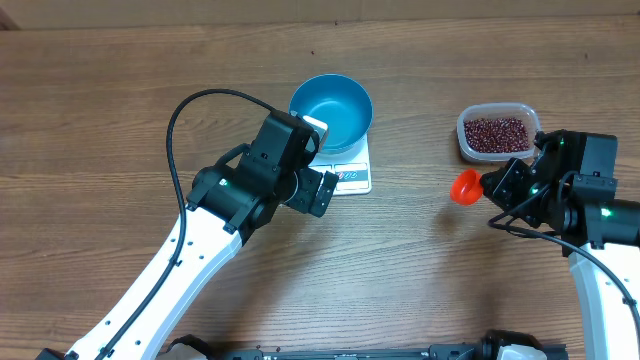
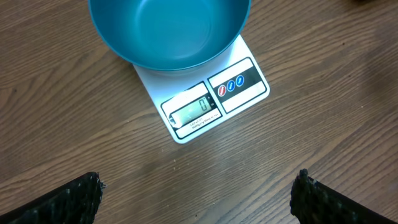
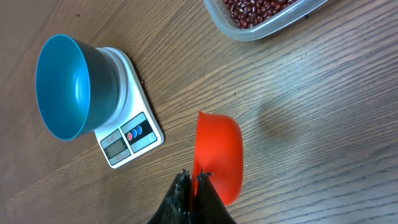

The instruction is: Scoop item into bowl and weigh 150g on scale

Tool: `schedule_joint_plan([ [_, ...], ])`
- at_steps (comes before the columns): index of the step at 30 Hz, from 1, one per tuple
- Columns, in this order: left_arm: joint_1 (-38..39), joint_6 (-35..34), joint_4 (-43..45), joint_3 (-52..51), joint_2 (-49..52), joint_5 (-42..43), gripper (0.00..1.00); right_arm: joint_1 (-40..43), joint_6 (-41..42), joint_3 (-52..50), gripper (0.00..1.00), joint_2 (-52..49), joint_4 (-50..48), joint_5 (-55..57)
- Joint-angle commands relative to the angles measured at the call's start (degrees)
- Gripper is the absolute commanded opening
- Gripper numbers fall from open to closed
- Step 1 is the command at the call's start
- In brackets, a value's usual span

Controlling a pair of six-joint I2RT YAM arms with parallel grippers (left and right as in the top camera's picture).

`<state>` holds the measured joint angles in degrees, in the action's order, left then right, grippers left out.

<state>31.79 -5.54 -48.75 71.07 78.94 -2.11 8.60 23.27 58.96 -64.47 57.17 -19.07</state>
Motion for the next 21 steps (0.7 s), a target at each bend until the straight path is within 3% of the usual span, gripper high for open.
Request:
schedule_joint_plan([
  [1,0.1,1.3,-0.1,0.7,0.2,0.2,0.99,0.2,-0.7,1.4,0.04,0.1,-0.1,0.0],
  [21,0.1,1.3,-0.1,0.7,0.2,0.2,1.0,0.2,-2.6,1.4,0.04,0.1,-0.5,0.0],
])
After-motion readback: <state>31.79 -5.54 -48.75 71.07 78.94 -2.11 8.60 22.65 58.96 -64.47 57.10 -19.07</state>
